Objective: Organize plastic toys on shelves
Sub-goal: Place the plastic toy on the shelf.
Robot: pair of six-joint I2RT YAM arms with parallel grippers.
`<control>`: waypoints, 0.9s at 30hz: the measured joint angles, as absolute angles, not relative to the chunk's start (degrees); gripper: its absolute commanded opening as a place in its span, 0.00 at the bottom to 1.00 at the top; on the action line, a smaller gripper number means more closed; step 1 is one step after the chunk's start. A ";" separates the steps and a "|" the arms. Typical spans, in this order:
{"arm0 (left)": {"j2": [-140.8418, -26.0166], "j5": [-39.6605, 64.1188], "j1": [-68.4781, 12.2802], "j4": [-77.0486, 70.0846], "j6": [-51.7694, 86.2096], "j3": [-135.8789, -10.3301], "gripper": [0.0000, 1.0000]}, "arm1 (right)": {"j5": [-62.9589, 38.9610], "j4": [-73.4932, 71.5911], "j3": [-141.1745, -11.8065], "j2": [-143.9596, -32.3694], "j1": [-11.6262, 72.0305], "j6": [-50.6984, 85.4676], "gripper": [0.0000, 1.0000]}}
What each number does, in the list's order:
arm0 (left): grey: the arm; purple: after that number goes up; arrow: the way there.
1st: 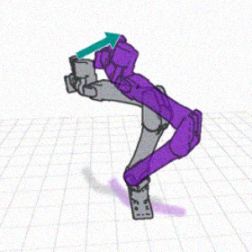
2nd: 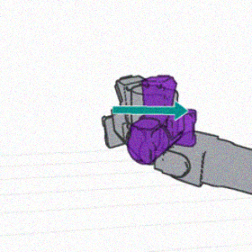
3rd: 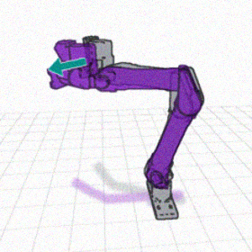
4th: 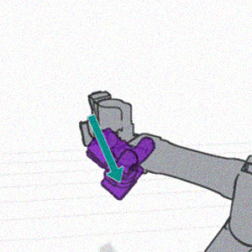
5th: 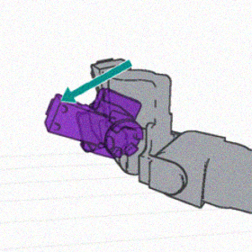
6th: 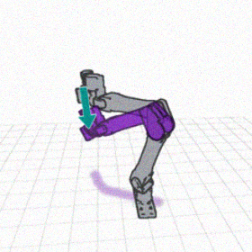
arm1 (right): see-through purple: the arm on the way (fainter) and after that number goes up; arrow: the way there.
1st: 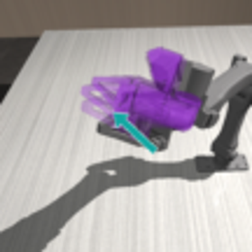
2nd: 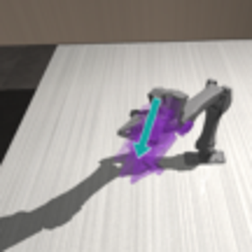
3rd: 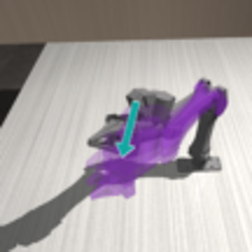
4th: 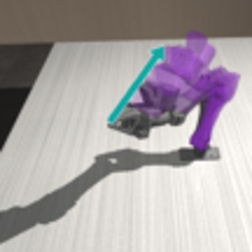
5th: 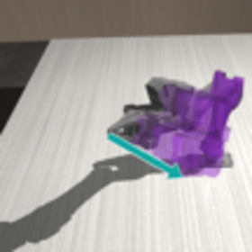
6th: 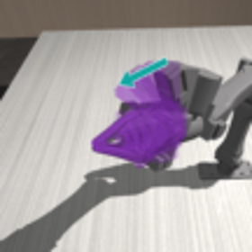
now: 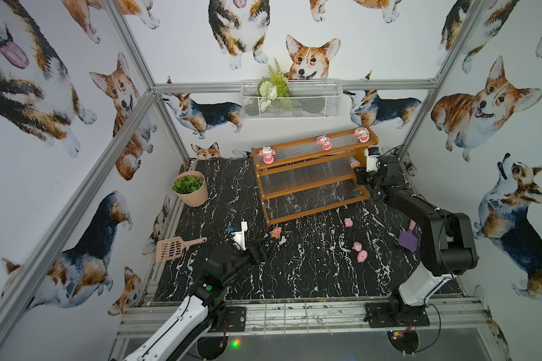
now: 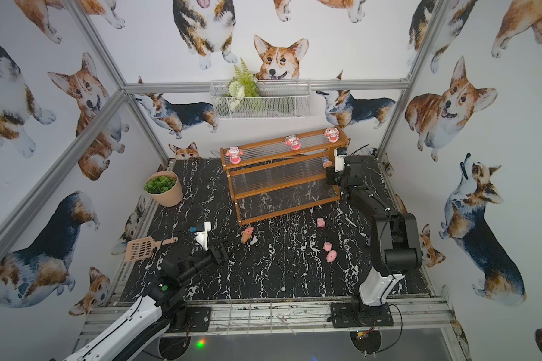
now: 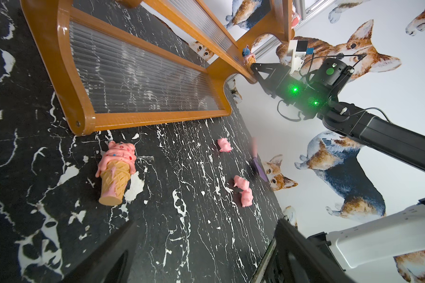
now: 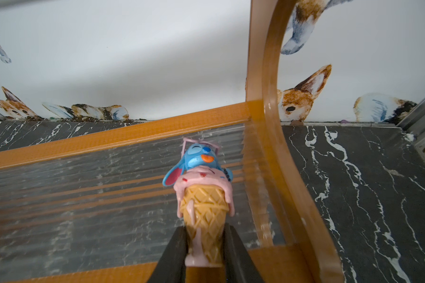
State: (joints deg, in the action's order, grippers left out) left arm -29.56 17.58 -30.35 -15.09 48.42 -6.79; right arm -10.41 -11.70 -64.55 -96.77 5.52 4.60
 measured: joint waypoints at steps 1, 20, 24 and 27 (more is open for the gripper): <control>-29.43 17.58 -30.35 -15.09 48.45 -6.79 0.91 | -10.44 -11.62 -64.49 -96.49 5.52 4.60 0.37; -25.32 17.58 -30.35 -12.25 49.30 -6.74 0.90 | -10.81 -9.47 -59.57 -87.42 5.63 4.62 0.57; -25.02 17.52 -30.35 -11.68 49.25 -6.74 0.91 | -11.60 -9.65 -54.98 -80.75 5.63 5.63 0.56; -25.12 16.56 -30.35 -9.82 48.03 -6.92 0.90 | -14.81 -10.44 -49.47 -72.82 5.63 11.29 0.54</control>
